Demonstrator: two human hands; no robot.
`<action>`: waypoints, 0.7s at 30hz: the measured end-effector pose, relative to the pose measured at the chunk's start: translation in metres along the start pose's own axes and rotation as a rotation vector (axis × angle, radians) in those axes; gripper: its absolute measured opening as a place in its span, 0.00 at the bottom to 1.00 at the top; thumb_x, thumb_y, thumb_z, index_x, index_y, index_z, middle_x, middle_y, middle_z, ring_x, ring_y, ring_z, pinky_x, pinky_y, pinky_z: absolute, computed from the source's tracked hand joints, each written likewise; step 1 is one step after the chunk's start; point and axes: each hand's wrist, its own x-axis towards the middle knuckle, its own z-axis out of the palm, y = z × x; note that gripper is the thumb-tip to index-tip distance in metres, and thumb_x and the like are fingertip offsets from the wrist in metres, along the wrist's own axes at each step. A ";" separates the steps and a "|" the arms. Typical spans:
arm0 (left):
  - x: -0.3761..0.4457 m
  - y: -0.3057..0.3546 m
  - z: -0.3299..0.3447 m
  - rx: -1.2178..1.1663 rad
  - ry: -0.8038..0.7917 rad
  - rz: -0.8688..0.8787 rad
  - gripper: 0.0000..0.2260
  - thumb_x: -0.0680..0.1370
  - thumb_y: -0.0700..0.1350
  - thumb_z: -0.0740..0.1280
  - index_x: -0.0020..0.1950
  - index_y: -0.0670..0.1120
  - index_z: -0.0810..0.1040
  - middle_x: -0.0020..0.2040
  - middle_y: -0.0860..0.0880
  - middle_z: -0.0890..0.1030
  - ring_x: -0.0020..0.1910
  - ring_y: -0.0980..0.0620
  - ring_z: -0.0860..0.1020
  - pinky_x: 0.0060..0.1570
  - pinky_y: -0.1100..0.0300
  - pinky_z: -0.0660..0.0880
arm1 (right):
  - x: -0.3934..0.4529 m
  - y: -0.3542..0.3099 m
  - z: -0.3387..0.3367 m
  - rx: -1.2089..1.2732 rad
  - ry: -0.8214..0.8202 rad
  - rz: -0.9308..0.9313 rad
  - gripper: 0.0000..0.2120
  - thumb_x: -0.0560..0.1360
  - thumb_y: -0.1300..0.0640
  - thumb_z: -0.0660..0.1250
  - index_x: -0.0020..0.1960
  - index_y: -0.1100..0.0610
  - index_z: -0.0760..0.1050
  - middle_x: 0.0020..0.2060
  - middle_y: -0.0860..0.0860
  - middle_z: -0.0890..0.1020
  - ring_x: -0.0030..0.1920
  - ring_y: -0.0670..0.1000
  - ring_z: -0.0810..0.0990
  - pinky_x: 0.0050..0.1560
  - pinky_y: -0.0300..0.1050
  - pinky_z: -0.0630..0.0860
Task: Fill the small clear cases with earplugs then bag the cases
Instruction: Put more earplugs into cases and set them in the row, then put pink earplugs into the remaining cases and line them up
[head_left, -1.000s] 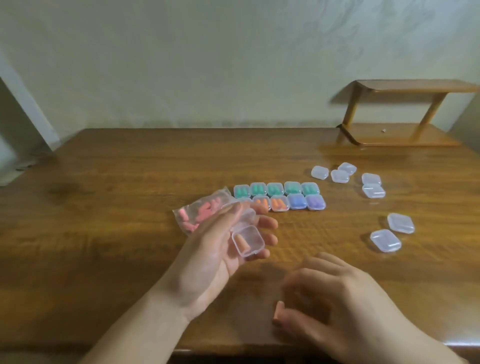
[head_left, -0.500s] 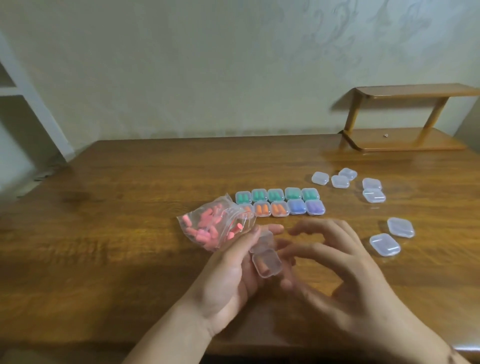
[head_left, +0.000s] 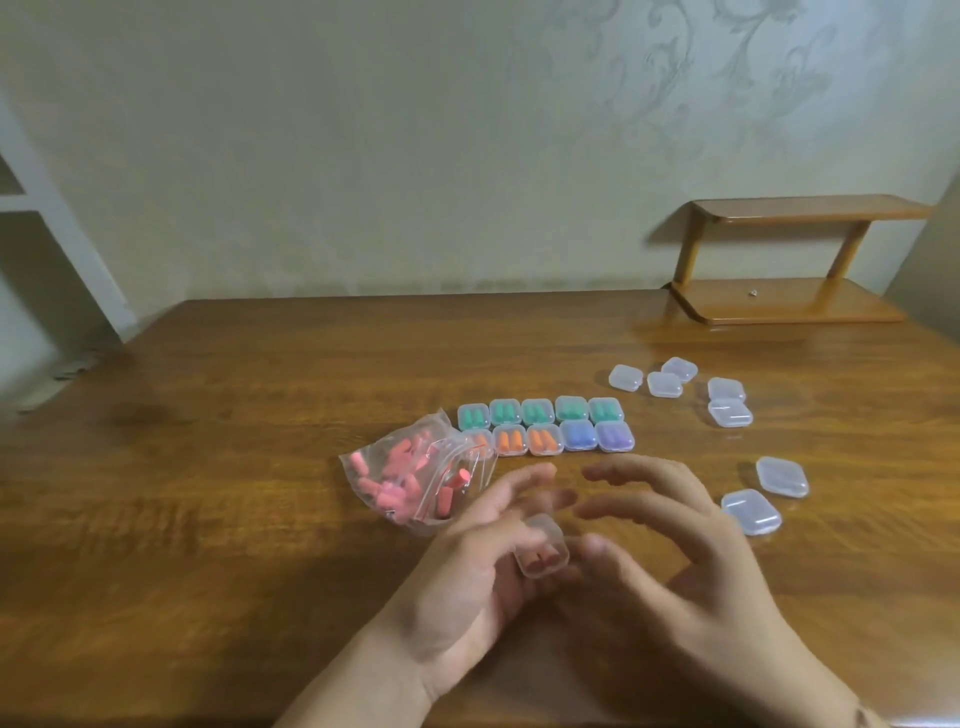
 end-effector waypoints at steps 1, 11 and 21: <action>0.000 -0.001 -0.001 0.066 0.027 0.020 0.26 0.69 0.34 0.68 0.67 0.48 0.76 0.66 0.41 0.79 0.52 0.43 0.80 0.54 0.50 0.77 | 0.002 -0.001 -0.001 0.035 0.047 0.063 0.08 0.72 0.44 0.68 0.48 0.43 0.81 0.53 0.40 0.80 0.58 0.48 0.78 0.52 0.34 0.71; -0.002 0.004 0.002 0.635 -0.107 0.202 0.33 0.77 0.37 0.66 0.73 0.69 0.63 0.76 0.63 0.62 0.72 0.65 0.66 0.67 0.60 0.71 | 0.025 -0.003 0.002 0.179 -0.232 0.416 0.09 0.66 0.43 0.75 0.41 0.47 0.83 0.42 0.41 0.81 0.36 0.42 0.77 0.38 0.32 0.70; 0.007 0.048 -0.014 1.724 0.187 0.858 0.26 0.74 0.53 0.70 0.71 0.55 0.70 0.67 0.60 0.73 0.68 0.59 0.69 0.69 0.62 0.66 | 0.051 0.005 0.006 0.672 -0.054 0.614 0.06 0.72 0.61 0.72 0.48 0.60 0.78 0.38 0.58 0.81 0.34 0.52 0.77 0.31 0.42 0.73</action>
